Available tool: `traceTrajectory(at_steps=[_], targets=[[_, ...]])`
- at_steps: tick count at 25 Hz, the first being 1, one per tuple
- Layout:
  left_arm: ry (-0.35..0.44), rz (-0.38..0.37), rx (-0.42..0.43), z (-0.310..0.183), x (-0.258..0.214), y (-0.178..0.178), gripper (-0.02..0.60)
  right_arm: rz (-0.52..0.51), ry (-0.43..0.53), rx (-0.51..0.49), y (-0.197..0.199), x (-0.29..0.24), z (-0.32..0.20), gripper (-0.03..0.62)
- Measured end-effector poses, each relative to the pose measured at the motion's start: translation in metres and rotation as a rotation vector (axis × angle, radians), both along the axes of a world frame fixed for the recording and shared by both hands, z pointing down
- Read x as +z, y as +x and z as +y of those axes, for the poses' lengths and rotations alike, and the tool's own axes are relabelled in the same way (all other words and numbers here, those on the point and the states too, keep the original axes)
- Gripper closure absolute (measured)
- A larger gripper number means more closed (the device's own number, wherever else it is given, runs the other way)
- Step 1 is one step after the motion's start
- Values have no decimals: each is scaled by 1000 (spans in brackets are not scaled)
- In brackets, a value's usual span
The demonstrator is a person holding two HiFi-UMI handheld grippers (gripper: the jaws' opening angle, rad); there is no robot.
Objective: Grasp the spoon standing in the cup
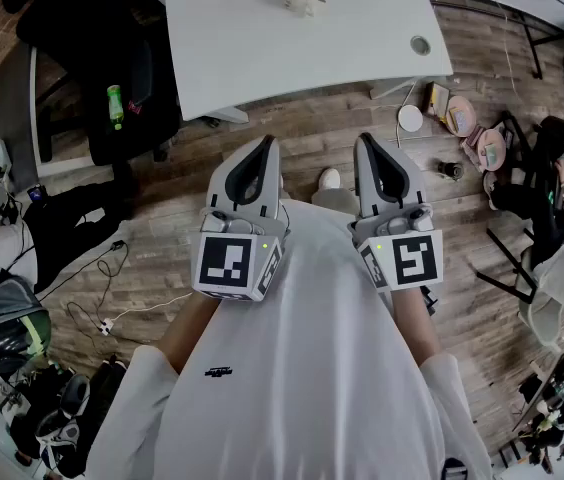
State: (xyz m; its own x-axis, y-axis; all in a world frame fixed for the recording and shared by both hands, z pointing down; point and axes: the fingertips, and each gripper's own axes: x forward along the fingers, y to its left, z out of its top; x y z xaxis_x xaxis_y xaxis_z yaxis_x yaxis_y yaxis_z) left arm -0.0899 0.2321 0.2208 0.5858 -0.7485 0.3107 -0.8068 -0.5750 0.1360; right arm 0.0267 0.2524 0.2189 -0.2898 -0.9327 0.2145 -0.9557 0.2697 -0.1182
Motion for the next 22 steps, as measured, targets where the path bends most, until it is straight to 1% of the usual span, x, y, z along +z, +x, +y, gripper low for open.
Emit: traceTrajectory(at_steps=[6, 9, 11, 15, 18, 20, 22], targets=[[10, -22, 8, 3, 4, 9, 570, 15, -8, 18, 13, 4, 3, 597], [11, -47, 36, 9, 7, 20, 569, 4, 9, 34, 21, 2, 6, 597], [11, -49, 39, 10, 6, 29, 569, -2, 22, 31, 27, -1, 8, 596], [7, -44, 13, 8, 6, 43, 569, -20, 21, 25, 41, 4, 7, 595], [-13, -48, -4, 10, 10, 53, 569, -26, 10, 24, 52, 8, 8, 595], [-24, -57, -24, 10, 13, 58, 569, 24, 20, 11, 59, 8, 11, 595], [-27, -62, -66, 7, 15, 57, 569, 70, 45, -18, 64, 7, 16, 595]])
